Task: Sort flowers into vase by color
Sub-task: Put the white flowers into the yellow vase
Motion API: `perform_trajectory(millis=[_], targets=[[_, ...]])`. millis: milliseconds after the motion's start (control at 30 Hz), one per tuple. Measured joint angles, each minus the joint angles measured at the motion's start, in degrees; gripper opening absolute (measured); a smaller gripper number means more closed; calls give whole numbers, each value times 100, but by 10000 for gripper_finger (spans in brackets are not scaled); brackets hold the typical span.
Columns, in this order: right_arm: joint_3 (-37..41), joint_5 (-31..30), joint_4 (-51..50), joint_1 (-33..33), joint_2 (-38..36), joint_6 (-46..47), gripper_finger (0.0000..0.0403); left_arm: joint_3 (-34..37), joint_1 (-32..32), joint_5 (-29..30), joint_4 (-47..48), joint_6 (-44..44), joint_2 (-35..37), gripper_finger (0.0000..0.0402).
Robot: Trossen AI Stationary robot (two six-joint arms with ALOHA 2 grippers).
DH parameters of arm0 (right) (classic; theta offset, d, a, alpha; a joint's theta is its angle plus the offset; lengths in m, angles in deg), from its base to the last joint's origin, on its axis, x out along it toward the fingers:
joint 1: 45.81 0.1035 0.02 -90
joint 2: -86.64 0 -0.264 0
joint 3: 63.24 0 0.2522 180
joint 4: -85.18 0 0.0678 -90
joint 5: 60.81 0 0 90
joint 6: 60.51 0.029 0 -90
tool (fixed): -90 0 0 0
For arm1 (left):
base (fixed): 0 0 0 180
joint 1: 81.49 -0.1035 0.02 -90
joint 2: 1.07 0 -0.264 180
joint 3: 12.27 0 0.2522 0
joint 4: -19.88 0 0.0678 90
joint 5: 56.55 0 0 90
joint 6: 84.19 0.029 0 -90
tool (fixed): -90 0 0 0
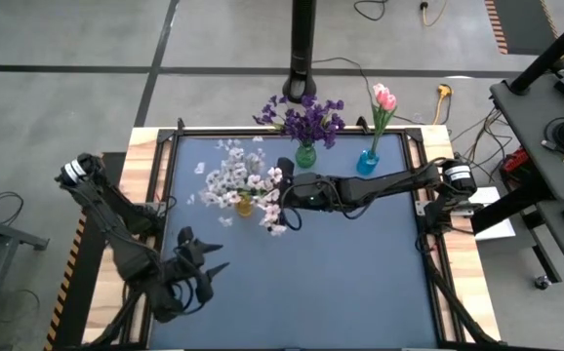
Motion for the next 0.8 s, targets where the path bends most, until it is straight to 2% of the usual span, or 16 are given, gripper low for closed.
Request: perform_trajectory(millis=[100, 300, 400, 567, 800], targets=[[-41, 0, -79, 0, 2, -62, 20, 646, -18, -67, -308, -850, -67, 213], [-41, 0, -192, 1, 2, -85, 20, 1527, -213, 1245, -914, -1064, -102, 226], [-41, 0, -259, 2, 2, -97, 20, 1754, -655, 1196, -917, -988, -104, 240], [-41, 0, -297, 2, 4, -98, 20, 1880, -1270, 1048, -966, -294, -102, 283], [-43, 0, -459, 2, 4, -22, 20, 1785, -1414, 969, -931, 398, -102, 321]])
